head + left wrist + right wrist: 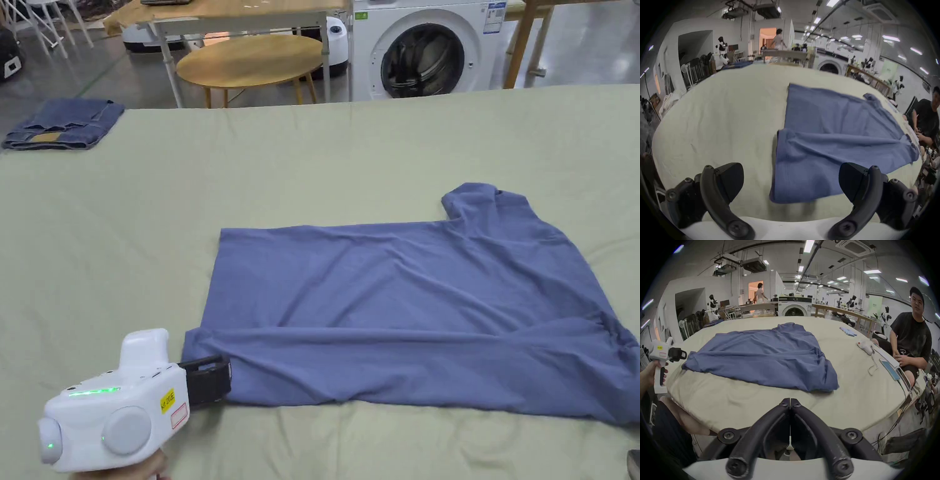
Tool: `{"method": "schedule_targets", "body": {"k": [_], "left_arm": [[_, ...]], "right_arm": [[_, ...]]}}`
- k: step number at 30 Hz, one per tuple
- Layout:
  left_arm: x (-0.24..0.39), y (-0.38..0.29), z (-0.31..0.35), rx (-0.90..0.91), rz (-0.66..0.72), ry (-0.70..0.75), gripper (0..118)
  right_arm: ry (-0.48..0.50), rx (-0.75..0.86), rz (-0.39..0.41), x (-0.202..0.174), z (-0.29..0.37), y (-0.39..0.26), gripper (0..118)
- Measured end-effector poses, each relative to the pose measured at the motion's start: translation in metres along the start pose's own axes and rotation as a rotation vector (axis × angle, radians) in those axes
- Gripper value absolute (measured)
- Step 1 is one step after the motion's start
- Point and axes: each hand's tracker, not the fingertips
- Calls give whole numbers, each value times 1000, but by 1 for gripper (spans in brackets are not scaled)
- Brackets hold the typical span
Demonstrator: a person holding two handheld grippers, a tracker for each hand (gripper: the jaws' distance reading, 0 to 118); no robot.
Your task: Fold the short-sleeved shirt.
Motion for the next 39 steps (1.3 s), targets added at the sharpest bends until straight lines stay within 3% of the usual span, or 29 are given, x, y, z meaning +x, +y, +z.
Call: {"method": "schedule_targets", "body": {"k": [1,3,5,7,10,14,15,16,17,18,19,20,21,24,25,27,29,30,33,39], "left_arm": [[-4,-5,-18,-48,1,8,113],[4,-14,-30,-172,-39,43,80],[13,-22,-22,-53,-152,74,73],[19,-18,-20,-93,-168,47,58],[23,-11,-13,-92,-251,14,9],[47,-15,13,-55,-344,36,6],[48,-15,18,-42,-330,32,6],[49,-13,24,-39,-315,27,6],[41,-8,23,-34,-293,13,6],[37,-4,25,-32,-266,0,6],[34,-1,29,-28,-243,-7,6],[32,1,31,-27,-233,-10,6],[29,3,29,-29,-229,-10,6],[27,5,30,-49,-208,-25,6],[28,3,28,-55,-208,-26,6],[30,3,27,-63,-211,-25,6],[32,2,26,-70,-217,-23,6],[33,2,25,-70,-220,-19,6],[32,2,26,-70,-220,-19,6],[28,14,52,-29,-217,-37,6]], "right_arm": [[-5,-8,-10,3,1,-1,0],[-14,-16,-32,10,3,-4,0],[-41,-20,-36,20,4,-3,0],[-57,-32,-38,28,2,-2,0],[-82,-41,-45,43,-5,2,0],[-106,-41,-75,64,-25,13,2],[-123,-59,-59,68,-34,15,18],[-185,-97,-20,72,-44,17,18],[-198,-121,-8,76,-53,20,28],[-165,-118,-20,83,-62,22,48],[-111,-132,-61,86,-69,26,83],[-63,-145,-95,91,-76,30,107],[-41,-144,-115,94,-81,33,108],[-89,-172,-62,97,-101,43,107],[-83,-174,-45,98,-107,45,102],[-13,-223,-54,98,-118,47,63],[74,-282,-128,101,-131,44,17],[105,-289,-142,100,-133,41,10],[71,-275,-22,90,-130,42,4],[80,-204,-102,98,-100,49,3]]}}
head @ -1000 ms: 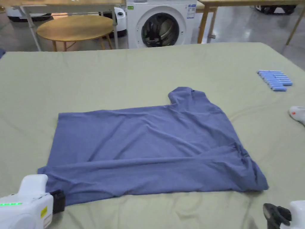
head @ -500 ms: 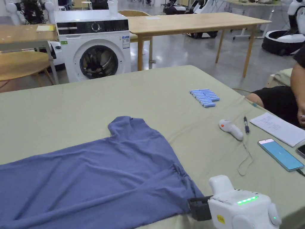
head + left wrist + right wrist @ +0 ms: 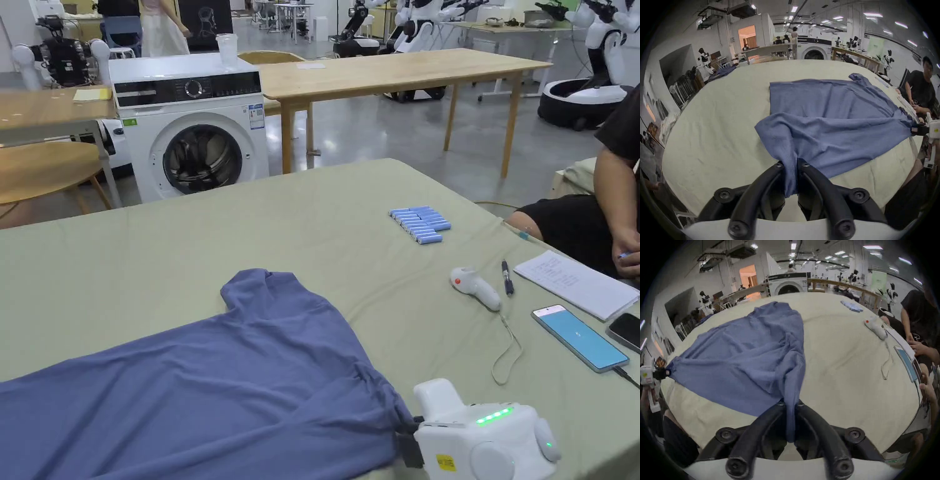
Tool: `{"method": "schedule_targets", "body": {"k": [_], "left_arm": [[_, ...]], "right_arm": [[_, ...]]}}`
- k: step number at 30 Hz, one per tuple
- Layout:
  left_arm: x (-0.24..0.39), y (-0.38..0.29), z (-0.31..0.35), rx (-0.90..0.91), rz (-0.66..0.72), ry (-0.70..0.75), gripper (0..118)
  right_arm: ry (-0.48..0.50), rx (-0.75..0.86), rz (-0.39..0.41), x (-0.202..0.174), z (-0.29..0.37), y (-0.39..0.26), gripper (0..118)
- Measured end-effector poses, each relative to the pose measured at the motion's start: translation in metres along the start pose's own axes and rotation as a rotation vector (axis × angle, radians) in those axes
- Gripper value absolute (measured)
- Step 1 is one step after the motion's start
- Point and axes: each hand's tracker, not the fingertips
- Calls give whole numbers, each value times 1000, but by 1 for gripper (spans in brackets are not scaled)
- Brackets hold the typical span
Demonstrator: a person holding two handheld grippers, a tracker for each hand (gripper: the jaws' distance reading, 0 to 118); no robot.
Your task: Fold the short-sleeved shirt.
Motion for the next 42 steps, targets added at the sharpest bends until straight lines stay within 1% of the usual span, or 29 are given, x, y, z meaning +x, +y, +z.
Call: {"method": "schedule_targets", "body": {"k": [4,7,10,12,14,15,16,17,19,21,23,24,25,26,27,28,29,30,31,33,34,35,36,37,38,39,40,41,42], "left_arm": [[-2,10,37,67,-26,-38,6],[-11,9,58,87,-14,-43,6],[-22,-6,71,68,45,-89,6],[-23,-23,74,28,33,-77,6],[-18,-44,69,-34,-59,-26,6],[-17,-51,64,-60,-64,-36,6],[-19,-57,58,-89,-48,-58,6],[-21,-61,52,-112,-14,-80,6],[-22,-72,38,-130,18,-66,6],[-20,-80,28,-152,10,-54,6],[-18,-89,22,-154,5,-49,6],[-17,-92,22,-141,3,-42,7],[-16,-93,26,-92,3,-12,16],[-20,-95,27,-38,-7,42,37],[-17,-96,36,46,-57,119,42],[-11,-95,48,136,-100,176,52],[-8,-92,59,204,-121,188,81],[-2,-88,70,242,-130,171,102],[2,-78,78,268,-134,137,114],[12,-61,88,308,-117,94,116],[21,-49,97,323,-106,97,116],[25,-38,101,353,-92,67,112],[29,-28,103,375,-73,40,105],[32,-16,105,416,-35,8,105],[38,-6,107,453,-7,-15,101],[42,5,106,478,13,-32,90],[46,16,101,485,19,-18,68],[51,26,96,500,18,8,28],[55,33,91,523,24,26,3]], "right_arm": [[-1,27,53,-6,35,9,3],[7,37,67,-7,65,8,3],[18,30,106,-11,91,-5,3],[37,6,130,-12,98,-18,3],[45,-36,171,-15,95,-35,3],[34,-67,189,-17,90,-41,3],[-2,-103,206,-18,82,-46,3],[-22,-125,193,-18,74,-51,3],[-16,-150,137,-15,61,-60,3],[-68,-128,154,-18,55,-65,3],[-71,-134,173,-23,53,-69,5],[-87,-118,182,-24,55,-71,8],[-103,-96,188,-26,59,-72,18],[-134,-80,189,-27,63,-73,49],[-207,-65,193,-31,70,-72,74],[-279,-12,205,-35,81,-68,89],[-308,70,219,-43,95,-64,95],[-282,176,232,-53,113,-58,95],[-236,257,224,-64,127,-48,95],[-188,335,198,-83,143,-23,95],[-170,378,194,-96,148,-11,95],[-158,422,192,-108,149,0,95],[-147,464,184,-115,147,13,95],[-151,518,174,-127,143,23,95],[-169,538,167,-137,139,32,95],[-169,541,161,-148,133,43,95],[-156,553,156,-157,122,54,94],[-128,583,135,-167,115,62,91],[-101,601,121,-174,110,68,81]]}}
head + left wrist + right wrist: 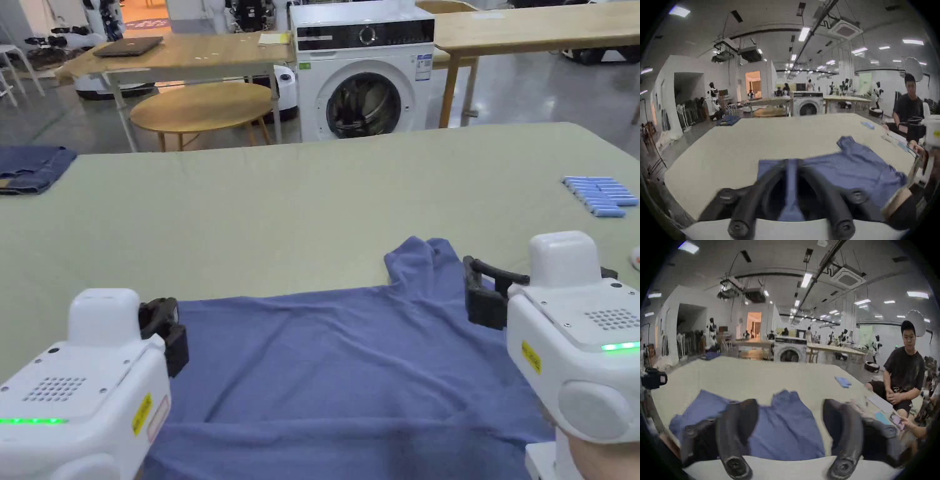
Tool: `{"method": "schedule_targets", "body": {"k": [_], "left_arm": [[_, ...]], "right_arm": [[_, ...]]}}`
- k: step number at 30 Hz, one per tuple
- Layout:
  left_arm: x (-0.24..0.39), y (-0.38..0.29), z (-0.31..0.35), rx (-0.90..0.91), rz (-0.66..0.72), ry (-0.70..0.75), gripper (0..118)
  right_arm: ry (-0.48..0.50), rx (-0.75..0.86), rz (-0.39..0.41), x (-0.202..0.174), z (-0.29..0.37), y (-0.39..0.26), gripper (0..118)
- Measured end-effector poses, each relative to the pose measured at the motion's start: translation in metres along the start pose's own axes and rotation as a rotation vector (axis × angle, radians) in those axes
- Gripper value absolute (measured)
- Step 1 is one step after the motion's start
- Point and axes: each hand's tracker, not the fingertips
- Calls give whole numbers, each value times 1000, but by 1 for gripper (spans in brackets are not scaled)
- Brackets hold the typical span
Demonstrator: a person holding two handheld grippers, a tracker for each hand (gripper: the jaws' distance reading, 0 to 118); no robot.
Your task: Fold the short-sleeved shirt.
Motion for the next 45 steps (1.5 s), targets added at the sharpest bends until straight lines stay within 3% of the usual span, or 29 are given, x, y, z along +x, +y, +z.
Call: {"method": "schedule_targets", "body": {"k": [1,2,3,5,9,13,17,19,20,21,22,23,28,29,30,31,33,35,38,40,41,43,44,45], "left_arm": [[2,3,-7,21,12,11,0],[0,7,-14,20,38,-29,0],[-3,9,-19,15,68,-62,0],[-7,12,-29,-10,87,-46,0],[-31,9,-56,-49,74,-13,0],[-78,14,-122,-205,103,10,0],[-118,18,-197,-314,138,50,0],[-129,13,-242,-502,124,20,0],[-128,8,-254,-568,141,9,9],[-129,0,-268,-602,164,26,44],[-130,-7,-281,-605,176,42,90],[-129,-14,-290,-623,189,33,118],[-123,-43,-315,-663,224,61,118],[-122,-47,-317,-682,222,59,112],[-119,-52,-319,-719,207,57,95],[-113,-57,-320,-749,154,114,57],[-104,-52,-306,-653,76,78,36],[-88,-55,-296,-679,68,5,1],[-75,-56,-279,-665,-74,-14,0],[-80,-53,-272,-655,-7,-24,0],[-84,-51,-270,-640,37,-27,0],[-86,-48,-267,-627,44,-9,0],[-91,-47,-268,-626,44,-1,0],[-92,-46,-268,-632,48,-4,0]], "right_arm": [[17,8,-15,-8,-9,2,58],[8,-7,-36,-15,-19,5,3],[-25,26,-45,-19,-24,8,0],[66,-35,-48,-24,-34,8,0],[63,-65,-4,-28,-49,-4,0],[86,-154,-48,-24,-66,-23,0],[79,-208,-5,-22,-81,-38,0],[85,-239,-15,-23,-88,-43,0],[86,-248,-18,-22,-92,-45,0],[87,-255,-19,-22,-96,-47,0],[86,-261,-18,-24,-101,-49,0],[84,-265,-16,-24,-104,-50,0],[76,-293,-4,-14,-114,-54,0],[68,-301,-4,-10,-116,-54,0],[55,-313,-11,-3,-120,-55,0],[45,-323,-20,5,-123,-55,0],[26,-329,-18,21,-129,-52,0],[-11,-334,0,41,-144,-51,0],[-90,-417,10,73,-181,-51,0],[-107,-492,-26,95,-210,-48,1],[-70,-504,-74,106,-224,-46,25],[-32,-553,-169,124,-253,-45,91],[-3,-606,-176,128,-268,-46,110],[29,-632,-168,132,-281,-46,109]]}}
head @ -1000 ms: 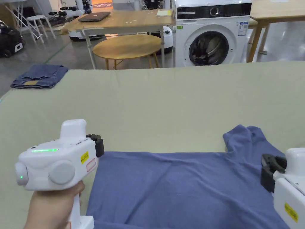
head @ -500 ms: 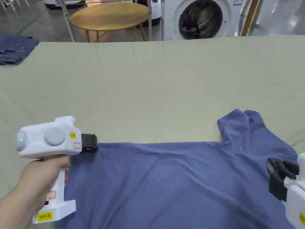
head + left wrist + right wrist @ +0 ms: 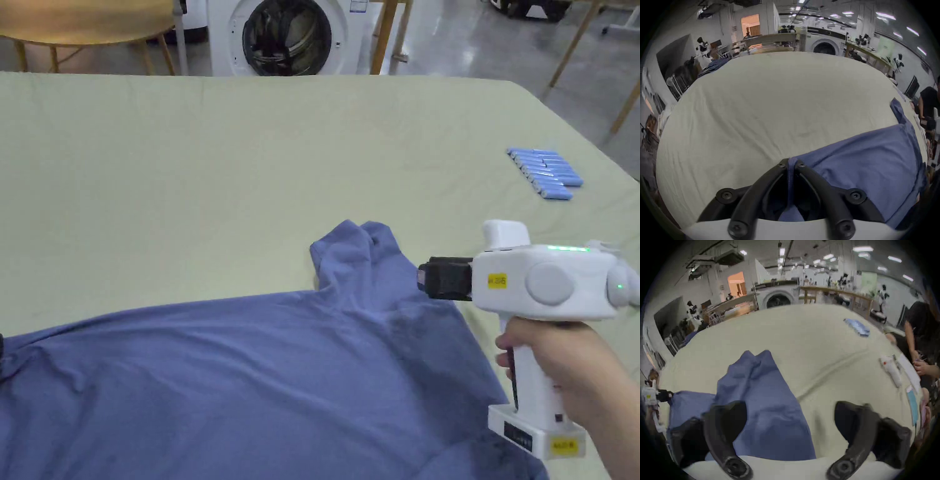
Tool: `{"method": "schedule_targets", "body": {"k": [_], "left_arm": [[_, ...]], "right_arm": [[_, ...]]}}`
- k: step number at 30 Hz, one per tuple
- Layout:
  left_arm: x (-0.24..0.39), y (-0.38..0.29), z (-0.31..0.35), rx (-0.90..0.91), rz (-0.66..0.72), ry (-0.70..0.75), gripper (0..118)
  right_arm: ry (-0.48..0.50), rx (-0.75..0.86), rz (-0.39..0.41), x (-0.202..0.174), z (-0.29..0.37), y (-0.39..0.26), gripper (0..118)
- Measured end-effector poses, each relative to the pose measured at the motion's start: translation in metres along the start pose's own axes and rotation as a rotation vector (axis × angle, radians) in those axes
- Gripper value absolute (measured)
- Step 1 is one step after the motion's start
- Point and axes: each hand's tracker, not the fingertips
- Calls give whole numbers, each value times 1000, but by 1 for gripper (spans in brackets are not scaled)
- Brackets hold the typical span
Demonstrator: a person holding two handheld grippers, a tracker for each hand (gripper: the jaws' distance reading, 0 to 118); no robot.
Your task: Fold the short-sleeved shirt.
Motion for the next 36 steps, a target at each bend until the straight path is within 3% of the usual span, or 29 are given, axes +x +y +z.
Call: {"method": "schedule_targets", "body": {"k": [2,4,5,7,8,9,10,11,12,13,20,28,36], "left_arm": [[-1,2,3,-5,13,-7,0],[-3,3,5,2,28,-11,0],[-3,4,6,4,36,-13,0],[-1,3,7,-1,39,-14,0],[0,2,9,-4,34,-12,0],[1,1,10,-6,26,-13,0],[1,0,13,-6,16,-11,0],[2,-1,15,-4,8,-10,0],[1,-2,18,-3,1,-10,0],[-1,-2,22,3,-2,-6,0],[-18,-9,90,102,52,-63,0],[-28,-75,191,190,68,-131,0],[-24,-180,218,128,36,-140,0]], "right_arm": [[5,-36,42,-4,-17,7,109],[-79,-42,87,-7,-40,11,109],[-77,-72,81,-9,-49,9,101],[-41,-142,46,-9,-64,4,63],[-25,-175,55,-14,-66,-2,58],[-79,-144,98,-21,-62,-8,46],[-77,-71,151,-25,-53,-10,46],[-29,-93,172,-28,-48,-11,37],[-36,-104,162,-29,-44,-11,15],[-51,-99,161,-30,-40,-13,1],[65,44,66,-9,52,-18,1],[118,120,136,9,188,-78,1],[142,74,157,36,225,-185,1]]}}
